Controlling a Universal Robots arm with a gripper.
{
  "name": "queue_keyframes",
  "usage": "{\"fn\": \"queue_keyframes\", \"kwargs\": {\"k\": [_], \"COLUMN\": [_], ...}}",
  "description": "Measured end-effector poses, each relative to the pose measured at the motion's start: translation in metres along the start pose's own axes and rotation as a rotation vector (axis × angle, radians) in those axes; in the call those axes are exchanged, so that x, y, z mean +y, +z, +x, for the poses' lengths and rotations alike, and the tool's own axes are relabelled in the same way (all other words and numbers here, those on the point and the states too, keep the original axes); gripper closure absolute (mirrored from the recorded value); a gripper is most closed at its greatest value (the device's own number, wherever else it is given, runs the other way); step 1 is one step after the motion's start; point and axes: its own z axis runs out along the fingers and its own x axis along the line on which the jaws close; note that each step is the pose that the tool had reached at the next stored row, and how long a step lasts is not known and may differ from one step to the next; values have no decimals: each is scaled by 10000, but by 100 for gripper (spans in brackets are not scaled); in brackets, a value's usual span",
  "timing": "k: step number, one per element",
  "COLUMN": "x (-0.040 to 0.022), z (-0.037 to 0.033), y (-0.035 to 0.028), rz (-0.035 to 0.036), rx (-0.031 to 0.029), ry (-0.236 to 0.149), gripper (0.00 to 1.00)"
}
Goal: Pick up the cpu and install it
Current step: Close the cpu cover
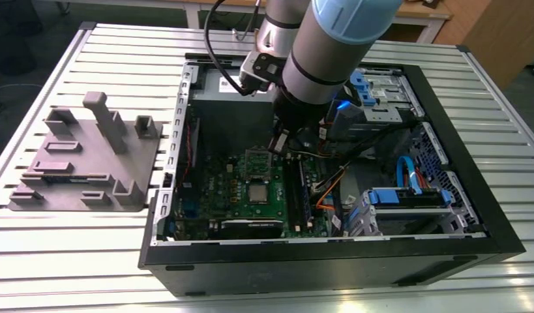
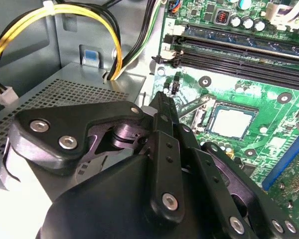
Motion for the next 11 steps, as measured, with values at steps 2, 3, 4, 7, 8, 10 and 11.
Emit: {"fn": "queue_keyframes", "kwargs": {"k": [2, 3, 4, 7, 8, 10, 11], "x": [2, 2, 3, 4, 4, 5, 6], "z": [-1, -1, -1, -2, -2, -3, -3], "y": [-8, -12, -14, -21, -23, -27, -29], "rz": [-15, -22, -30, -50, -56, -64, -65], "rx": [21, 30, 39, 69, 78, 89, 90], "ry": [-103, -155, -209, -354, -400, -457, -463], "gripper": [90, 90, 90, 90, 90, 90, 90]}}
